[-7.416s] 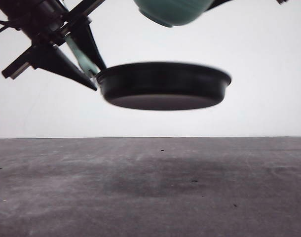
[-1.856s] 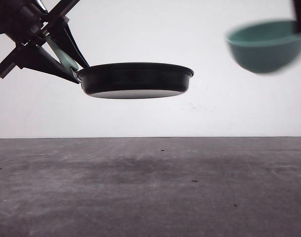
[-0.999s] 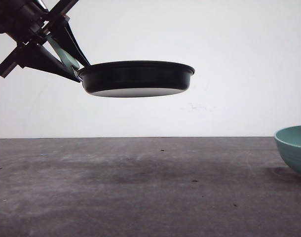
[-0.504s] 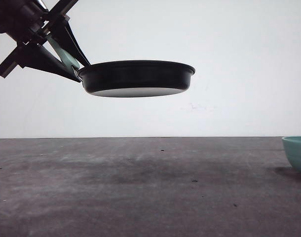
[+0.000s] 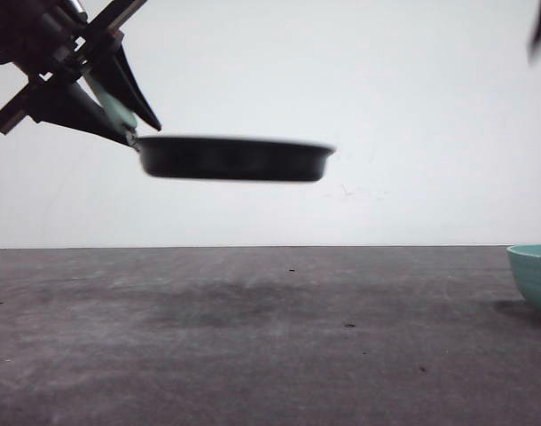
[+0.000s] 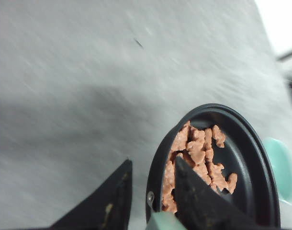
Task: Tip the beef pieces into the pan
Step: 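Lower the pan of beef cubes onto the table with the left gripper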
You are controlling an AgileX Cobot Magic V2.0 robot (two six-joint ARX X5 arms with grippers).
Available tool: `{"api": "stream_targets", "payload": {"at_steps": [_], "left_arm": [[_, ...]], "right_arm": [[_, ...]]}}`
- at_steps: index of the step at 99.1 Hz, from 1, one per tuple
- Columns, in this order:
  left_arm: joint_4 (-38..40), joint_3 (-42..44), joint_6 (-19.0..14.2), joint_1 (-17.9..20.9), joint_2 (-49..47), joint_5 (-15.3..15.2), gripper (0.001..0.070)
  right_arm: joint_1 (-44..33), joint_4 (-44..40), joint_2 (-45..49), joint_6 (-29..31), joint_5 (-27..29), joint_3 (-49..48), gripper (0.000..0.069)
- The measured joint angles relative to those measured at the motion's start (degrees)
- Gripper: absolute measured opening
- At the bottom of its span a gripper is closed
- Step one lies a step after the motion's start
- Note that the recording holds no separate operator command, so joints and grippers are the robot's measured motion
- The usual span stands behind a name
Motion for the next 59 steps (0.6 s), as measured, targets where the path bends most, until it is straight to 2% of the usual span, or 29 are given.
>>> {"api": "stream_targets", "payload": {"at_steps": [5,8,12,19,25,36,46,59], "left_arm": [[0.24,0.0,1.68,0.57,0.0,-1.62,0.013],[0.42,0.0,2.51,0.96,0.0,-2.62,0.013],[0.81,0.0,3.56,1.53,0.0,-3.91,0.013],[1.92,0.0,4.61,2.8,0.28,-4.74,0.013],[3.32,0.0,4.83,3.93,1.27,-4.55,0.013],[3.39,0.0,4.81,5.49,4.48,-3.72,0.013],[2.58,0.0,4.81,5.4,7.91,-2.36,0.0129],[2.38,0.0,4.63,5.18,10.99,-2.4,0.0129]], "right_arm": [[1.42,1.44,-2.78,0.2,0.02,2.36,0.0482],[2.43,2.62,-4.81,0.22,0.0,3.48,0.043],[3.54,4.11,-7.17,0.24,0.0,4.0,0.0345],[5.38,4.87,-10.93,0.07,-0.02,4.02,0.0152],[6.56,4.74,-13.57,-0.37,-0.02,4.02,0.0065],[7.78,3.3,-16.9,-1.9,0.0,4.02,0.0018],[7.82,0.44,-18.32,-3.45,0.04,4.0,0.0009],[7.82,-2.91,-18.82,-4.72,0.76,3.93,0.0007]]}}
